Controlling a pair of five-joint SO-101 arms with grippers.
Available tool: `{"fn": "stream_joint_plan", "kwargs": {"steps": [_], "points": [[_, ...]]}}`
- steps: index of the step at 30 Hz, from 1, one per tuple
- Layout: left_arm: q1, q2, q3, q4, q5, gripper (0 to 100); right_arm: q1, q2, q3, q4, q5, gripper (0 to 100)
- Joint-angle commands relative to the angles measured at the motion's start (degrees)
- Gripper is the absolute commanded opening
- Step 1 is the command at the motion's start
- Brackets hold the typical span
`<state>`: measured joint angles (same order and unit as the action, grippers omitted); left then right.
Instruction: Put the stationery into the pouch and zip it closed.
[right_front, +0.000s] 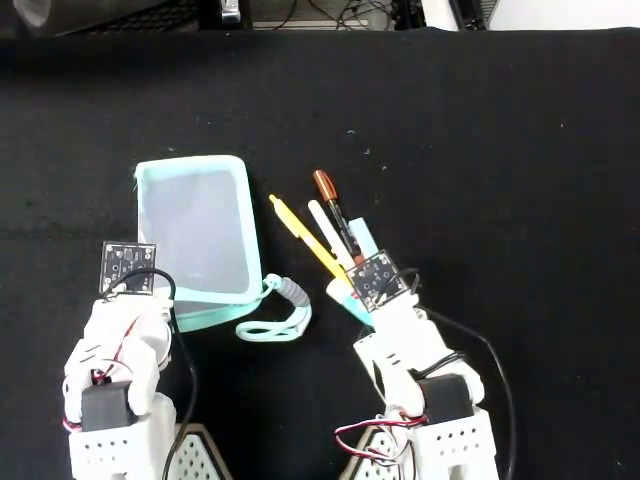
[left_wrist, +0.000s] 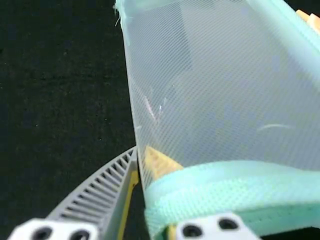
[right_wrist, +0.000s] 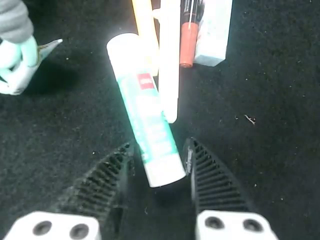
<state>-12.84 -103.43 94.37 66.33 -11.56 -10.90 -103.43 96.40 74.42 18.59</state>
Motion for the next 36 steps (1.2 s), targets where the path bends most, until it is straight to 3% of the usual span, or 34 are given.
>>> {"fn": "stream_joint_plan", "kwargs": {"steps": [1,14,24,36], "points": [[0.13,-0.26,2.51,0.00,-0.18,3,-0.53,-4.35,0.13,0.09,-0.79,14.6],[-0.40,-0.18,-13.49,-0.62,0.09,3,-0.79,-4.35,0.13,0.09,-0.97,14.6],[-0.04,-0.18,-22.55,-0.79,8.79,3,-0.88,-4.44,0.13,-0.09,-0.97,14.6],[-0.04,-0.18,-22.55,-0.97,8.35,3,-0.79,-4.44,0.04,-12.57,-0.88,14.7]]}}
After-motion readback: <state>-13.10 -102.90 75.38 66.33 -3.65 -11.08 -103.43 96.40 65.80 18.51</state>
